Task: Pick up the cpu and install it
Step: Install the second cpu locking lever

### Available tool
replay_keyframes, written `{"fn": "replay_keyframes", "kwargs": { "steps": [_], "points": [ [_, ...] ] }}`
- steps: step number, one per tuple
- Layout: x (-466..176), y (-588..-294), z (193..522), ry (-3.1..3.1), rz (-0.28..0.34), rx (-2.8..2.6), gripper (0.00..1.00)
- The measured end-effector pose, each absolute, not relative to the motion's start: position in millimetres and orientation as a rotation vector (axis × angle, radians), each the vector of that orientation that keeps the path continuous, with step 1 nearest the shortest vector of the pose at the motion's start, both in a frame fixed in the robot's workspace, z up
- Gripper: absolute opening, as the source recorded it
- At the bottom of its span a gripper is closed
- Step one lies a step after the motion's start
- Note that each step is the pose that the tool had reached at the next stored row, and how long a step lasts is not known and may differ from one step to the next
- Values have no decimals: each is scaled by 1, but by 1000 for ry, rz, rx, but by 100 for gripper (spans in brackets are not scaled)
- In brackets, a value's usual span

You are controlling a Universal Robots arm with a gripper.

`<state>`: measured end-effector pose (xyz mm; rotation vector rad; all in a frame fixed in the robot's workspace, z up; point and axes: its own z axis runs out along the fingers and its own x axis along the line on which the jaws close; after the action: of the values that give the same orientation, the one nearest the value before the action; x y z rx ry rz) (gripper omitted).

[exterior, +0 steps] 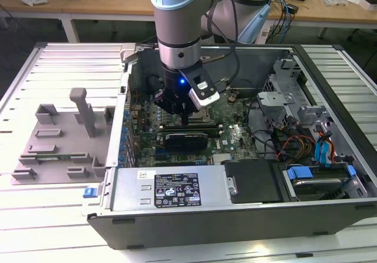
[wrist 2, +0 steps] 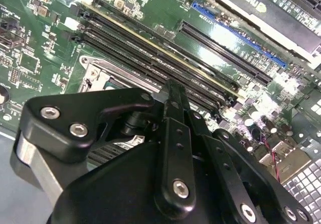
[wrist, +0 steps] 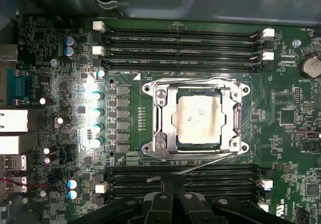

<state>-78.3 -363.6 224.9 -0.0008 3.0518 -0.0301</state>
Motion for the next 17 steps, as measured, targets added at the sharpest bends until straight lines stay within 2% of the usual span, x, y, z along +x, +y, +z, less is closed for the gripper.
{"fn": "replay_keyframes", "kwargs": {
  "steps": [17],
  "points": [
    [-78, -363, 223, 3051, -17, -19, 11]
  ]
}}
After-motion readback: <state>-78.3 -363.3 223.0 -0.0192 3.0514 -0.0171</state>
